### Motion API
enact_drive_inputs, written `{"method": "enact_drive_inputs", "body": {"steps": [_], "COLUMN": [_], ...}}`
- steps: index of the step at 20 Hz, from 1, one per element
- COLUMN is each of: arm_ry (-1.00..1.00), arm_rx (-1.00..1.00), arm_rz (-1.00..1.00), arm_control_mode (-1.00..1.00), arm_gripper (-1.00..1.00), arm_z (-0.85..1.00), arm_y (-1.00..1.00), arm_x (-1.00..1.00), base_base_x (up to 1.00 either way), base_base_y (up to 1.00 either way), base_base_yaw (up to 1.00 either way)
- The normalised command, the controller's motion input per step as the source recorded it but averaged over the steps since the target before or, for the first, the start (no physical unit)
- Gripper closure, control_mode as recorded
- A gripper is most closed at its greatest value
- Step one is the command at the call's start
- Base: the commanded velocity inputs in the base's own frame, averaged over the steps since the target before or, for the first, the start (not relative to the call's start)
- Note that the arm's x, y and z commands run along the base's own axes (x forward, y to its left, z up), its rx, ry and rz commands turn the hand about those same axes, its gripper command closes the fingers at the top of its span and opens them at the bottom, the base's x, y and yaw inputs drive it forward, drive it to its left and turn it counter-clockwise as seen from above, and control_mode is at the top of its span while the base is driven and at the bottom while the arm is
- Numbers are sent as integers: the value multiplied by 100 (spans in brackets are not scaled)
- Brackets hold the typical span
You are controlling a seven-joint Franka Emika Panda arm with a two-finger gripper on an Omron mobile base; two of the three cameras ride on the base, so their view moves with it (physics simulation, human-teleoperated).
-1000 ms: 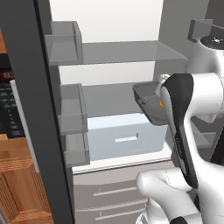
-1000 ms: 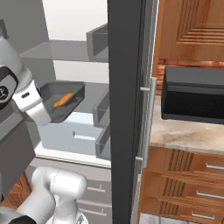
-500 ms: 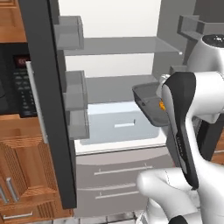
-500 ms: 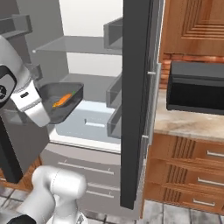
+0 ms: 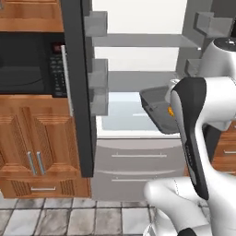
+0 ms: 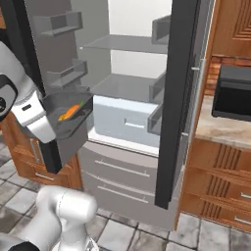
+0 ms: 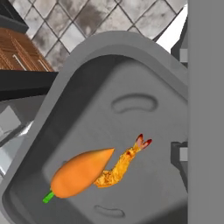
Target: Place the tupperware containing the shrimp and carrot meal in the microwave. Close the microwave door and press the start button to reheat the meal.
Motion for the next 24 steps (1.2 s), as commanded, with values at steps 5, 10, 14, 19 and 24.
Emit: {"method": "enact_drive_inputs", "body": {"steps": [5, 10, 14, 19, 24], "arm_ry": [0, 0, 0, 0, 0], "arm_rx": [0, 0, 0, 0, 0], "arm_rz": [0, 0, 0, 0, 0], "arm_control_mode": [100, 100, 100, 100, 100], "arm_gripper": [100, 100, 100, 100, 100], "arm_z": [0, 0, 0, 0, 0], "arm_y": [0, 0, 0, 0, 0], "arm_x": [0, 0, 0, 0, 0], "base_base_x": [-50, -15, 1, 25, 53], "base_base_y": [19, 47, 64, 82, 87], "base_base_yaw": [41, 39, 38, 32, 21]}}
